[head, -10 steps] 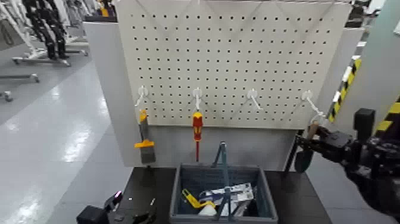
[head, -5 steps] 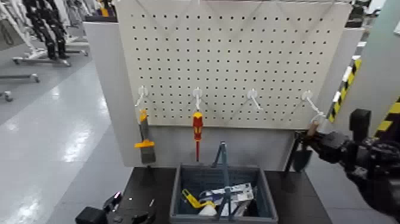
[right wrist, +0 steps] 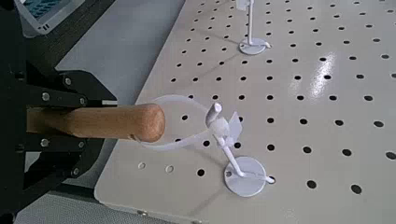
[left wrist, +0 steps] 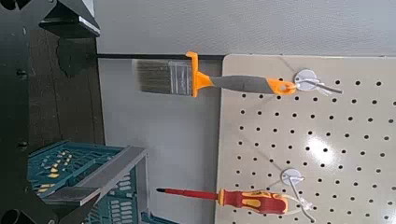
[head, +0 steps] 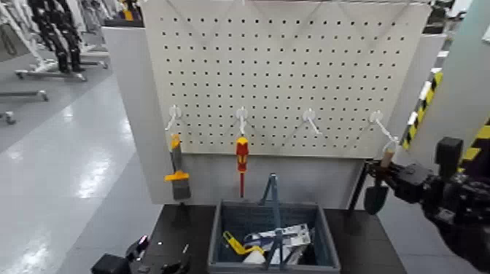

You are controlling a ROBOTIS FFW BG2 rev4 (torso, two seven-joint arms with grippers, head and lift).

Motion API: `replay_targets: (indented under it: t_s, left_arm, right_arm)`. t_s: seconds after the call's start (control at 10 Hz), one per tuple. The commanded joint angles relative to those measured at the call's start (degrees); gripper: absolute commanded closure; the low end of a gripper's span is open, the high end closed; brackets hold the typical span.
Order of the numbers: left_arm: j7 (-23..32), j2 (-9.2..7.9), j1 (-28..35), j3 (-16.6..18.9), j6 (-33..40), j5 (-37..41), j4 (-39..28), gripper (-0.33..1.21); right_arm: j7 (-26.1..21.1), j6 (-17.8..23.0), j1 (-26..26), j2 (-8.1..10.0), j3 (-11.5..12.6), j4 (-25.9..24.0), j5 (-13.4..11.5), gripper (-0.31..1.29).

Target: Put the tool with the wooden handle into the crate.

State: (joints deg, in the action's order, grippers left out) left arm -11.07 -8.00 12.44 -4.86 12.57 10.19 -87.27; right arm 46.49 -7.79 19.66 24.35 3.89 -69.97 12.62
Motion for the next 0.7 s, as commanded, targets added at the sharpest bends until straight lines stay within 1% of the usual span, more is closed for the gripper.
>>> replay_targets:
  t_s: [0.1, 0.3, 0.4, 0.5, 0.7]
  left_arm:
    - [0.00, 0.00, 0.13, 0.03, 0.00, 0.00, -0.09, 0.11]
    - [0.00, 0.00, 0.21, 0.03, 0.00, 0.00, -0.09, 0.11]
    - [0.00, 0.00, 0.21, 0.03, 0.00, 0.00, -0.18, 0.11]
    - [0.00, -0.09, 0.30, 0.12, 0.00, 0.00, -0.18, 0.11]
    - [0.00, -0.09, 0.30, 0.03, 0.00, 0.00, -0.18, 0.11]
  right_arm:
    - [-0.09, -1.44, -3.75, -1.06, 4.02, -6.40, 0.30, 1.19]
    - [-0.61, -2.14, -6.30, -2.02, 6.48, -10.97, 0.38, 1.19]
    - [-0.79, -2.67, -7.44, -2.46, 7.18, -12.91, 0.47, 1.19]
    - [-0.88, -3.20, -8.23, -2.90, 7.62, -14.40, 1.26, 1.19]
    - [-0.79, -4.16, -9.20, -3.34, 7.53, -16.69, 2.32, 1.19]
